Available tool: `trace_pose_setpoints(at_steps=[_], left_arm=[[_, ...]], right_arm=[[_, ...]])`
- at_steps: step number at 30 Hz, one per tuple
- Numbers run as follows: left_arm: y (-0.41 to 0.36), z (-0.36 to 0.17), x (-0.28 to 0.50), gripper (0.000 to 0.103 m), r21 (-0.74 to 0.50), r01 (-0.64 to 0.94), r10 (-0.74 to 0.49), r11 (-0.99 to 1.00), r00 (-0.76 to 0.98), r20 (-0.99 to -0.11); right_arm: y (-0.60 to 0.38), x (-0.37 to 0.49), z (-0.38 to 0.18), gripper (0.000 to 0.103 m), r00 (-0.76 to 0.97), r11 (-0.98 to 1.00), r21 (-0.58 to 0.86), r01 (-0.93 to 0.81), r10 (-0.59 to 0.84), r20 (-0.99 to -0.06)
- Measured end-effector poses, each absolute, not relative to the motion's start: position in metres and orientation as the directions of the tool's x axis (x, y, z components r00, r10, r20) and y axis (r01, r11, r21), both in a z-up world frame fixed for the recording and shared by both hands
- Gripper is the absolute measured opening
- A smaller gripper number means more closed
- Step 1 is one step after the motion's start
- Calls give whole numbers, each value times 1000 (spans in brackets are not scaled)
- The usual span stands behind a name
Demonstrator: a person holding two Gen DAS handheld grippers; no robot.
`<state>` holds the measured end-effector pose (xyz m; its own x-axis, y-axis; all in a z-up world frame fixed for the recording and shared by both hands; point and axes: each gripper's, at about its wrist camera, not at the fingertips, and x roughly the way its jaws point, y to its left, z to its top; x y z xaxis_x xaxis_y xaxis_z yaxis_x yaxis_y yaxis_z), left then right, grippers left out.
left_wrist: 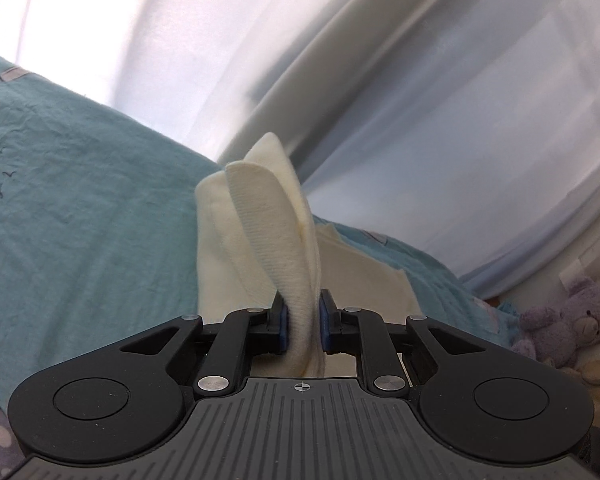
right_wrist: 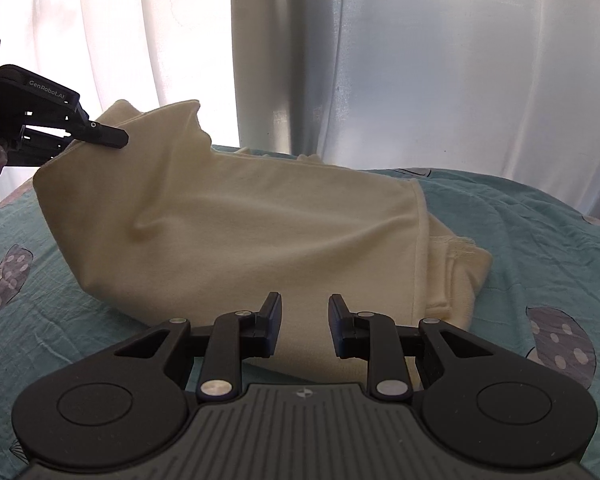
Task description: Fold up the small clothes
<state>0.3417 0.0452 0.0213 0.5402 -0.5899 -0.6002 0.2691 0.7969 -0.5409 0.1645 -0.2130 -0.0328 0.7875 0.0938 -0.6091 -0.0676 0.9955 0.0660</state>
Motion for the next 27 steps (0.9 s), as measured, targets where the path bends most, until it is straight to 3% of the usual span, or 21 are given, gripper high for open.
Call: trace_pose_setpoints(at_steps=[9,14,15,17,20,24,27], left_arm=[[-29,-18,329,18,-471,316,-567,823,455,-686],[-44,-20,316,30,-391,371,-533,842,464,-708],[-41,-10,309,31,-395,395,-552,830,471,-688],[-28,7,298,50,-430,414,-595,802,506,-624],[-1,23,291,57,-407,376,-553,833,603,-575],[19,1,308,56,-357,246,-430,901,608,-668],[15,-24,309,56,-371,242,-442,897,546,-712]], right_arm=[[-218,162,-34,24,784,995,86,-48,91,-614],[-217,164,-35,24,778,994,92,-60,104,-619],[-217,164,-35,24,777,994,93,-61,106,-621],[-218,166,-36,24,775,993,99,-63,111,-622],[-218,169,-37,24,774,991,114,-66,123,-621],[-217,179,-34,24,772,985,151,-88,163,-614],[-217,188,-29,25,767,971,210,-114,220,-602]])
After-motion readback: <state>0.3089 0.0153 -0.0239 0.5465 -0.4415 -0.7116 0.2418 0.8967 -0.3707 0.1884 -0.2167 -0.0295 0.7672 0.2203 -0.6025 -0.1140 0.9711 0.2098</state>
